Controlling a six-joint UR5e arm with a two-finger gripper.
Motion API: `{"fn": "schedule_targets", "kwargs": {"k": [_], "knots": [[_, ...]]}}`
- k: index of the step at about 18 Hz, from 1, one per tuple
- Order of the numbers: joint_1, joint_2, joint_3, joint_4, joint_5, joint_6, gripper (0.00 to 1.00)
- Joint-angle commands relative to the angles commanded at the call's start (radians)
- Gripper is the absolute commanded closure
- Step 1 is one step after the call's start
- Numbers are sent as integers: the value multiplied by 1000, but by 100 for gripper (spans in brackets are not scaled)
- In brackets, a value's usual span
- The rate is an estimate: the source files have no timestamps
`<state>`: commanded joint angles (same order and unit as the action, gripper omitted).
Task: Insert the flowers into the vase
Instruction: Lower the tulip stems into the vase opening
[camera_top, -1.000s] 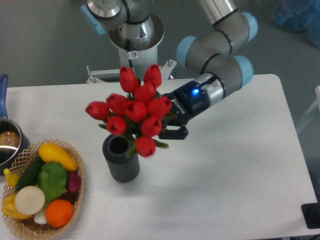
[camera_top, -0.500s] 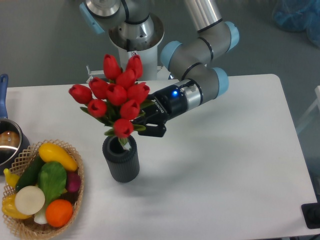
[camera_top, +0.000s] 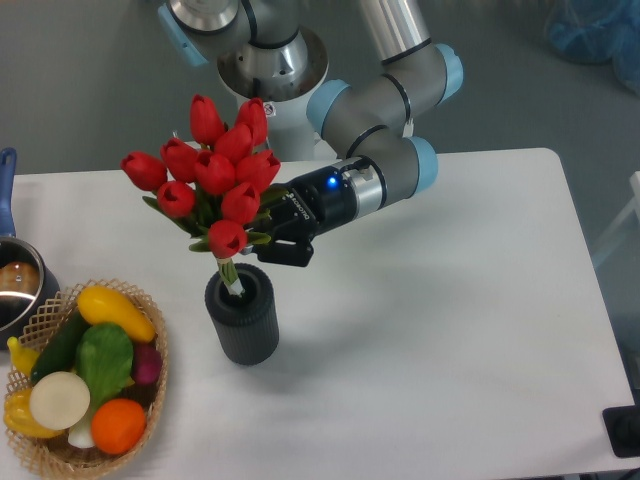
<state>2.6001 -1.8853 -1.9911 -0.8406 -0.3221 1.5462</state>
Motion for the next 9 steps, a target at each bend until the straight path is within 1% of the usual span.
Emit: {"fn": "schedule_targets", "kwargs": {"k": [9], "knots": [[8, -3, -3, -2, -6, 15, 79]]}}
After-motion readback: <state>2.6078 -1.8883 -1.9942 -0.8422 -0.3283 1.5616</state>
